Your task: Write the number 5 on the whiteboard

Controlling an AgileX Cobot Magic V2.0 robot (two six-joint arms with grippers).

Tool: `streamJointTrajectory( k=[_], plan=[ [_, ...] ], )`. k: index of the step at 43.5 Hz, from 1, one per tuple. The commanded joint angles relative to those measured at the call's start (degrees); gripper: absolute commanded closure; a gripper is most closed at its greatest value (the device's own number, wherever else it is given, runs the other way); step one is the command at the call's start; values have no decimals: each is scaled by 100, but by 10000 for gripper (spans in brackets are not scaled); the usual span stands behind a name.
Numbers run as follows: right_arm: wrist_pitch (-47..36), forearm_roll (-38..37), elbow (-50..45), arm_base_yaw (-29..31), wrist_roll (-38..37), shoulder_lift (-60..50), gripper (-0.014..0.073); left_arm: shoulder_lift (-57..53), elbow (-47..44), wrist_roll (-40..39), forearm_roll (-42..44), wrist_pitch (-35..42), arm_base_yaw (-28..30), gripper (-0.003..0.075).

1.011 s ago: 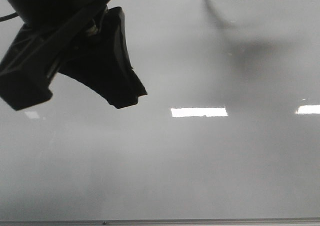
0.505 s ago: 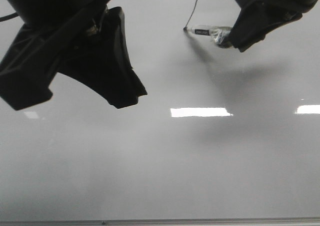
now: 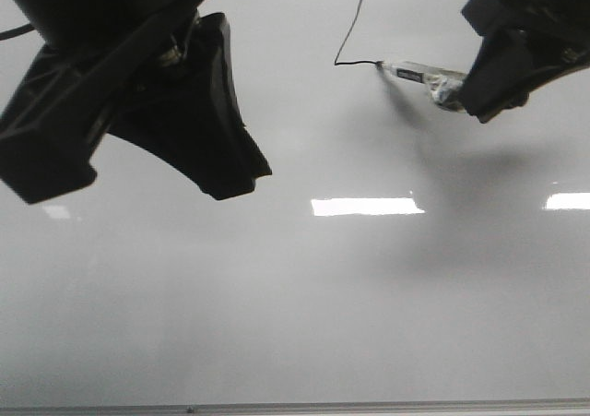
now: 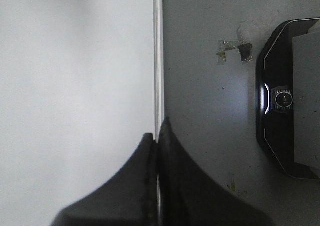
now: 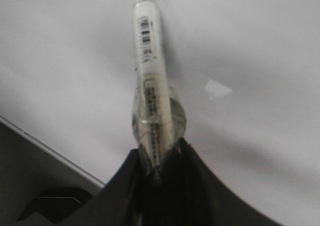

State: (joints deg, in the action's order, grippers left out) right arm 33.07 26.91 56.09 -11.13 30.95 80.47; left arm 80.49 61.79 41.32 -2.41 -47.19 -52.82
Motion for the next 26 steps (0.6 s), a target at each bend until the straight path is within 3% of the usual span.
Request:
streamJointTrajectory(
  k=[1, 12, 26],
  plan=[
    [-251, 50, -161, 168, -90, -296, 655, -213, 186, -59, -76, 218, -38, 741],
    [-489, 164, -873, -162, -90, -169, 655, -213, 186, -59, -76, 218, -38, 741],
    [-995, 495, -539, -1152, -90, 394, 655, -213, 186, -59, -76, 218, -38, 741]
  ],
)
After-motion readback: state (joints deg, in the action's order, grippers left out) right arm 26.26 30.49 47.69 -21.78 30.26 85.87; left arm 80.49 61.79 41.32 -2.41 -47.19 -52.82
